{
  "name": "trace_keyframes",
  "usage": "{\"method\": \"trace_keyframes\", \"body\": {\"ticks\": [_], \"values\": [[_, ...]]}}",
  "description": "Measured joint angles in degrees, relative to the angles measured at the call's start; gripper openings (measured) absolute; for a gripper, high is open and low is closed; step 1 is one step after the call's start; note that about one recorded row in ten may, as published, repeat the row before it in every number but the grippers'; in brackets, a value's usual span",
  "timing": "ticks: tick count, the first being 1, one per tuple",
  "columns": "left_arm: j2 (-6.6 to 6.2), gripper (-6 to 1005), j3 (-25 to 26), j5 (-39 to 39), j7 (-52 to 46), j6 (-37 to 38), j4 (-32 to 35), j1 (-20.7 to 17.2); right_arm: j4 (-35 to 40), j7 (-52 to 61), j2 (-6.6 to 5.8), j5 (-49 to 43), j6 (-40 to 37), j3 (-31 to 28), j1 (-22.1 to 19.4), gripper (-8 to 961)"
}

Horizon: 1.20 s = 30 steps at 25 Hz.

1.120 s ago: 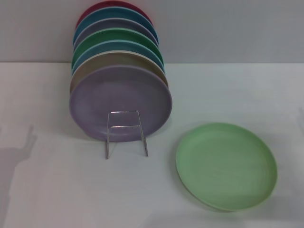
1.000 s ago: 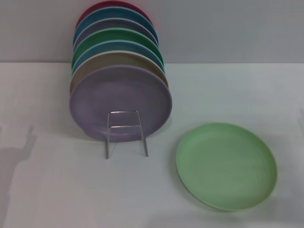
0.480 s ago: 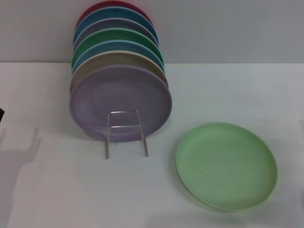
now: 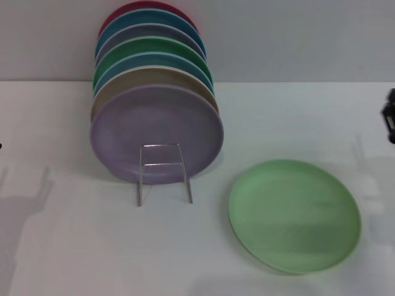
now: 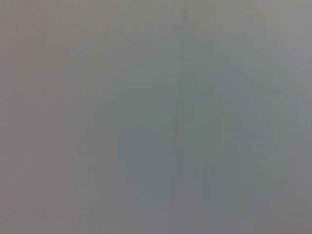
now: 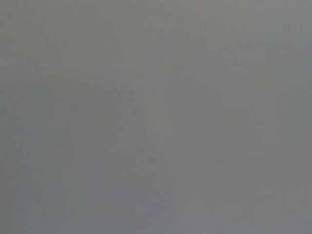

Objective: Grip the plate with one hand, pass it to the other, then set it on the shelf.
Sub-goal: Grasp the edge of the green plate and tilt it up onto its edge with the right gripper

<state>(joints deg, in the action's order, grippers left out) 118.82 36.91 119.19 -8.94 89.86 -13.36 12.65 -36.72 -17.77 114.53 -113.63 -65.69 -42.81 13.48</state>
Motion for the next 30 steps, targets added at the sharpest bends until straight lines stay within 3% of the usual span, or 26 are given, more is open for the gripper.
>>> {"method": "trace_keyframes", "body": {"ticks": [1, 2, 3, 5, 7, 8, 9, 13, 16, 17, 18, 21, 22, 23, 25, 27, 30], "values": [[0.00, 840, 0.00, 0.01, 0.01, 0.04, 0.00, 0.00, -3.32, -0.10, -1.23, -0.02, 3.52, -0.26, -0.39, 691], [0.00, 840, 0.00, -0.01, 0.06, 0.09, 0.00, 0.01, -10.39, -0.20, -3.94, -0.03, 12.13, -1.88, -1.26, 691], [0.00, 840, 0.00, -0.01, 0.06, 0.09, 0.00, 0.01, -10.39, -0.20, -3.94, -0.03, 12.13, -1.88, -1.26, 690], [0.00, 839, 0.00, 0.00, 0.09, 0.12, 0.00, 0.14, -15.85, -0.27, -5.86, -0.43, 19.73, -4.36, -2.24, 690], [0.00, 839, 0.00, -0.02, 0.10, 0.14, 0.00, 0.37, -23.37, -0.30, -7.10, -3.79, 33.18, -11.36, -4.48, 690], [0.00, 839, 0.00, -0.02, 0.10, 0.14, 0.00, 0.37, -23.37, -0.30, -7.10, -3.79, 33.18, -11.36, -4.48, 691], [0.00, 839, 0.00, 0.01, 0.11, 0.14, 0.00, 0.44, -25.94, -0.31, -7.05, -5.96, 38.60, -14.38, -5.49, 691], [0.00, 839, 0.00, -0.04, 0.12, 0.13, 0.00, 0.87, -35.93, -0.33, -4.31, -15.15, 61.63, -28.02, -9.54, 691], [0.07, 839, 0.00, -0.01, 0.14, 0.07, 0.00, 1.12, -42.85, -0.34, -1.25, -20.01, 78.03, -37.55, -11.51, 689], [0.08, 839, 0.00, -0.02, 0.14, 0.07, 0.00, 1.28, -46.81, -0.85, 0.30, -21.44, 88.60, -42.86, -11.97, 689], [0.08, 839, 0.00, -0.02, 0.14, 0.07, 0.00, 1.28, -46.81, -0.85, 0.30, -21.44, 88.60, -42.86, -11.97, 689], [0.10, 839, 0.00, -0.01, 0.16, 0.04, 0.00, 1.49, -51.86, -2.76, 2.35, -21.44, 104.32, -50.71, -11.24, 689], [0.09, 839, 0.00, -0.02, 0.16, 0.01, 0.00, 1.56, -53.97, -3.27, 3.40, -21.43, 113.25, -55.44, -9.87, 689], [0.09, 839, 0.00, -0.01, 0.16, 0.00, 0.00, 1.63, -53.97, -3.27, 3.40, -21.43, 113.25, -55.44, -9.87, 689], [0.07, 839, 0.01, -0.01, 0.16, 0.04, 0.00, 1.67, -55.14, -3.32, 4.00, -21.52, 121.36, -59.71, -7.79, 688], [0.05, 839, 0.14, -0.03, 0.16, 0.08, -0.01, 1.69, -54.23, -3.16, 3.83, -21.68, 132.24, -66.17, -2.99, 688], [0.02, 839, 0.48, -0.37, 0.16, 0.11, 0.00, 1.83, -52.48, -3.14, 3.64, -22.08, 137.10, -69.72, -0.42, 688]]}}
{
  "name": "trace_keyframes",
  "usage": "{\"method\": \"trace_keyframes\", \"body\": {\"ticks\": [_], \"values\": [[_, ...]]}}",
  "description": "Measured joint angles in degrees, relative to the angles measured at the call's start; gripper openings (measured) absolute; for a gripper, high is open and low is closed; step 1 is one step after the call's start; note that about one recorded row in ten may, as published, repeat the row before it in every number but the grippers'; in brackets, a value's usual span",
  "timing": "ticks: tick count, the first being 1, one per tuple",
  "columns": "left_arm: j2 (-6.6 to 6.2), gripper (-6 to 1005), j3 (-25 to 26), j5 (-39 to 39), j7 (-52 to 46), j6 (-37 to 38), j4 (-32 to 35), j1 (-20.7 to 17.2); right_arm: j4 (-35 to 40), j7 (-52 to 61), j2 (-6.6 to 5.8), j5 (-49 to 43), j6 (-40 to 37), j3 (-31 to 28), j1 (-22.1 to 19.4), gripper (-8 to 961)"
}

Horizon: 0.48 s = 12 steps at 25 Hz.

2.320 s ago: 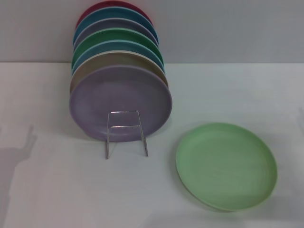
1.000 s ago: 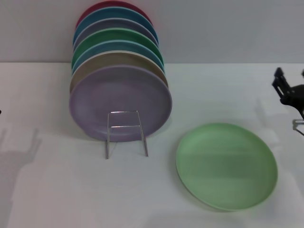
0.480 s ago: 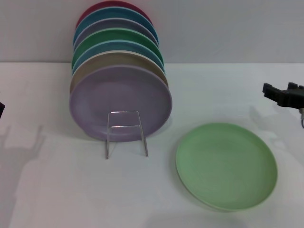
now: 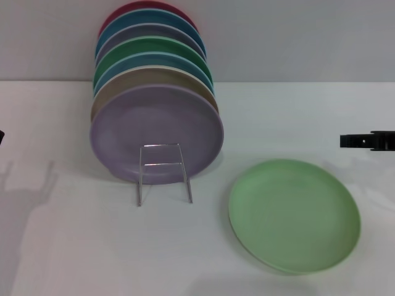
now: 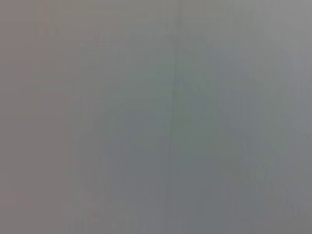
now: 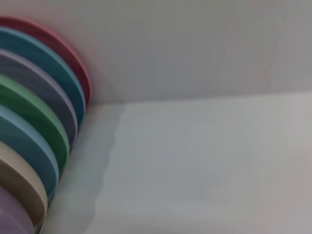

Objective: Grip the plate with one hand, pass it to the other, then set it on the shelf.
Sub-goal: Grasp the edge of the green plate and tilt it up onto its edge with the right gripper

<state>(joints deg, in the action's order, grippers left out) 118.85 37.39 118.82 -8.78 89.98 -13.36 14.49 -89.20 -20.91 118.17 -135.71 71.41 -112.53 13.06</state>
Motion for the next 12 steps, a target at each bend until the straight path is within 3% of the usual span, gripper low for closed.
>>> {"method": "trace_keyframes", "body": {"ticks": [5, 7, 12], "values": [[-0.08, 839, 0.08, -0.10, 0.00, -0.03, 0.00, 0.33, 6.57, -0.09, -0.81, -2.88, 8.66, -7.32, 5.84, 691], [-0.10, 839, 0.14, -0.09, 0.00, -0.04, 0.00, 0.59, 10.04, -0.22, -1.76, -3.30, 10.79, -8.48, 7.82, 691], [-0.11, 839, 0.23, -0.08, 0.00, 0.01, 0.00, 0.74, 13.23, -0.81, -2.48, -3.52, 12.20, -9.08, 9.24, 689]]}}
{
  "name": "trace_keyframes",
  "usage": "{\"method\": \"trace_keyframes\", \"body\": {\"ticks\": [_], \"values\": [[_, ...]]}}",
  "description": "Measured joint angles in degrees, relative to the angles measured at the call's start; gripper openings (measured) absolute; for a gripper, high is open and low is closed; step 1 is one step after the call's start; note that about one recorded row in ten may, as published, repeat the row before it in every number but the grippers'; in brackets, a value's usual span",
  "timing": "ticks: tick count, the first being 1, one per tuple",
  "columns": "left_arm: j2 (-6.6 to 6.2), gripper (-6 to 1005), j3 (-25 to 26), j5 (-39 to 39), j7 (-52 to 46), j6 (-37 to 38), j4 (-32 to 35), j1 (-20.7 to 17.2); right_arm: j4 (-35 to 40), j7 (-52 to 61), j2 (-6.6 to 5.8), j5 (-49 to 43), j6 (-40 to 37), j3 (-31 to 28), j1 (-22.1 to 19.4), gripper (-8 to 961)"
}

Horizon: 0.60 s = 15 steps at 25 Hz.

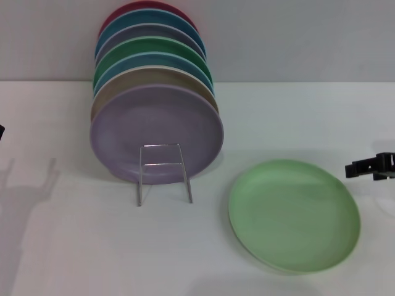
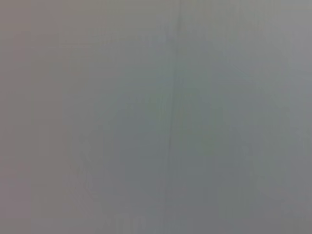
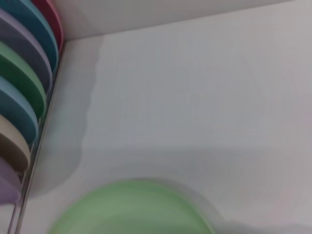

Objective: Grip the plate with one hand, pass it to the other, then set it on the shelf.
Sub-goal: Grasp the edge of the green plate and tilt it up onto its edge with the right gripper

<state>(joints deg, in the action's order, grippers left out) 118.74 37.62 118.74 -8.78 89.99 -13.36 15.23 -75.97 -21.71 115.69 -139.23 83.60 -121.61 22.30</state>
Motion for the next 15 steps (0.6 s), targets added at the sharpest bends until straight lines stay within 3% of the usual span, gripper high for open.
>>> {"method": "trace_keyframes", "body": {"ticks": [15], "values": [[0.00, 839, 0.63, 0.03, 0.01, 0.41, 0.00, 0.64, 7.66, -1.25, -0.65, -0.04, 0.83, -0.16, 3.34, 687]]}}
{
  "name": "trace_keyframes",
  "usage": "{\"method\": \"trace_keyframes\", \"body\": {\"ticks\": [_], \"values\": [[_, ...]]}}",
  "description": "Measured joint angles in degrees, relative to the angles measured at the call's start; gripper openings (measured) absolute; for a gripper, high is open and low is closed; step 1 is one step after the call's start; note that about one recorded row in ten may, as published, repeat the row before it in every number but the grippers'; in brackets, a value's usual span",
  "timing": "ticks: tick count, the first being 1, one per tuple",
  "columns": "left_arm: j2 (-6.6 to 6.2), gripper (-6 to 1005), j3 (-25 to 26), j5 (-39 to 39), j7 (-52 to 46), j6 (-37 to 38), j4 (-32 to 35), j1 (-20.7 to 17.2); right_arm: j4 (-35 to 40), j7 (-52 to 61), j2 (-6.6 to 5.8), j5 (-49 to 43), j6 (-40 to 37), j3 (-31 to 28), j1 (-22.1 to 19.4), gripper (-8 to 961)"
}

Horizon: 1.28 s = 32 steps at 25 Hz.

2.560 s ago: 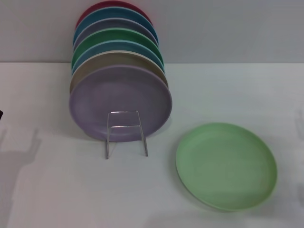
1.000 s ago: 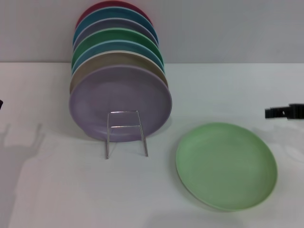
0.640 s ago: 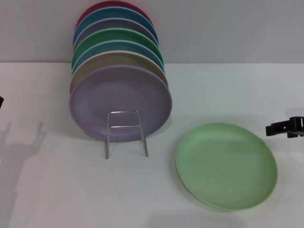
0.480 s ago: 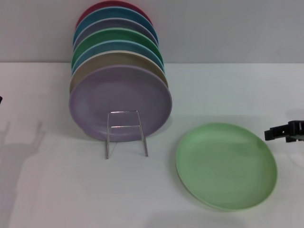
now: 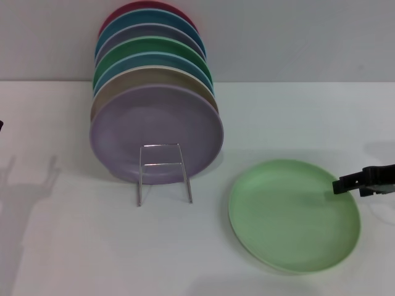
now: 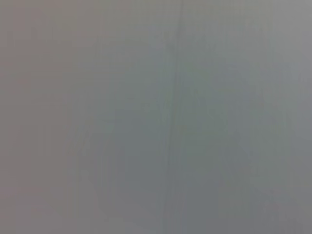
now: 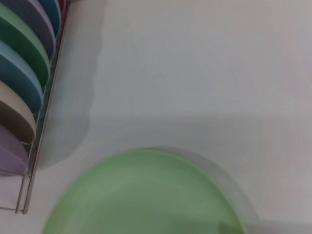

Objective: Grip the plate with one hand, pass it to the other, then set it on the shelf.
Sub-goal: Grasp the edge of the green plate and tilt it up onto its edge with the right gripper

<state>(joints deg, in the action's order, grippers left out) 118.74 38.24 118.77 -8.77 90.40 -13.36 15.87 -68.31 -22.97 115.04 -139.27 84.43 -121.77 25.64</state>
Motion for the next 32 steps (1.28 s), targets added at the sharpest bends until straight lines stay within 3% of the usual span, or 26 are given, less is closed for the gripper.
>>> {"method": "trace_keyframes", "body": {"ticks": [14, 25, 32], "values": [[0.00, 838, -0.01, -0.03, -0.23, 0.24, 0.00, 0.12, 4.51, -0.33, -0.26, -0.79, -1.17, -0.06, 1.43, 688], [0.00, 838, -0.01, -0.03, -0.29, 0.83, 0.00, 0.12, 7.05, -0.40, -0.55, -1.49, -2.01, -0.05, 2.73, 378], [0.00, 838, 0.14, -0.03, -0.12, 0.84, 0.00, 0.14, 8.14, -0.10, -0.82, -1.74, -2.09, -0.05, 3.39, 381]]}}
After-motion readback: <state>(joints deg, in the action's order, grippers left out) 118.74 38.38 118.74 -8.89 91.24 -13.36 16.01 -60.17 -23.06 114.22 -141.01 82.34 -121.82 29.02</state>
